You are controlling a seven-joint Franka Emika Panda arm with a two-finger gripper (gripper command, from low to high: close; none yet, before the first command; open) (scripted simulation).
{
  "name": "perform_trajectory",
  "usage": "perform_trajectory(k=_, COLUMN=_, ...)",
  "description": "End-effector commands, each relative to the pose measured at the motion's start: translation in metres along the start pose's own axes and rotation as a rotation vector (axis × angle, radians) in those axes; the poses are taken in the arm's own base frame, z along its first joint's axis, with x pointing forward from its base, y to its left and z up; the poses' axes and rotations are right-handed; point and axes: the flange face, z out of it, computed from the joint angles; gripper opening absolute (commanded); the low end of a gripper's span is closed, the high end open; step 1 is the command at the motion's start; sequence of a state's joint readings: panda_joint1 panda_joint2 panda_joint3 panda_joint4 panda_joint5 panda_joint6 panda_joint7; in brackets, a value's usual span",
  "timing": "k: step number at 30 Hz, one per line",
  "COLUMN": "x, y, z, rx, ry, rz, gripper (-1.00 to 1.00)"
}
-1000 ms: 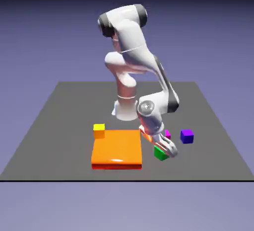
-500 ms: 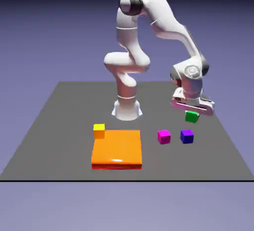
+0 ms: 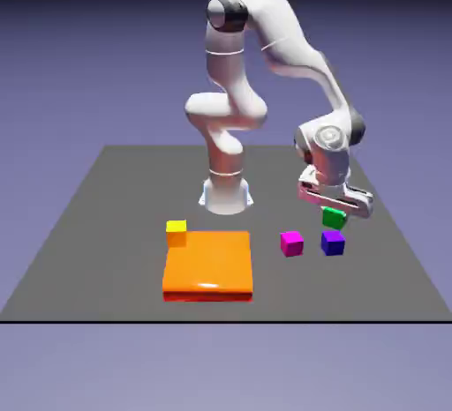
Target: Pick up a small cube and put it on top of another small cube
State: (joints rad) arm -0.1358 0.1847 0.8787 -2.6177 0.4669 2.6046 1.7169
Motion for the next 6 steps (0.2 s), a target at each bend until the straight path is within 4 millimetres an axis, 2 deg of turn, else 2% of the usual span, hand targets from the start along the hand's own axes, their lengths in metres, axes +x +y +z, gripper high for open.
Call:
perform_trajectory(k=1, x=0.001, y=0.0, z=0.01, rx=-0.001, ry=0.001, rz=0.0, gripper=-1.0)
perform_trajectory(k=3, x=0.002, y=0.001, z=0.026, rx=-0.003, ry=0.002, rz=-0.001, gripper=-1.0)
perform_trajectory(k=4, x=0.002, y=0.001, z=0.026, rx=-0.003, ry=0.002, rz=-0.001, gripper=1.0)
perform_trajectory(k=5, x=0.002, y=0.001, z=0.026, rx=-0.003, ry=0.002, rz=-0.001, gripper=1.0)
perform_trajectory(k=6, x=0.001, y=0.0, z=0.015, rx=-0.002, ry=0.001, rz=0.0, gripper=1.0)
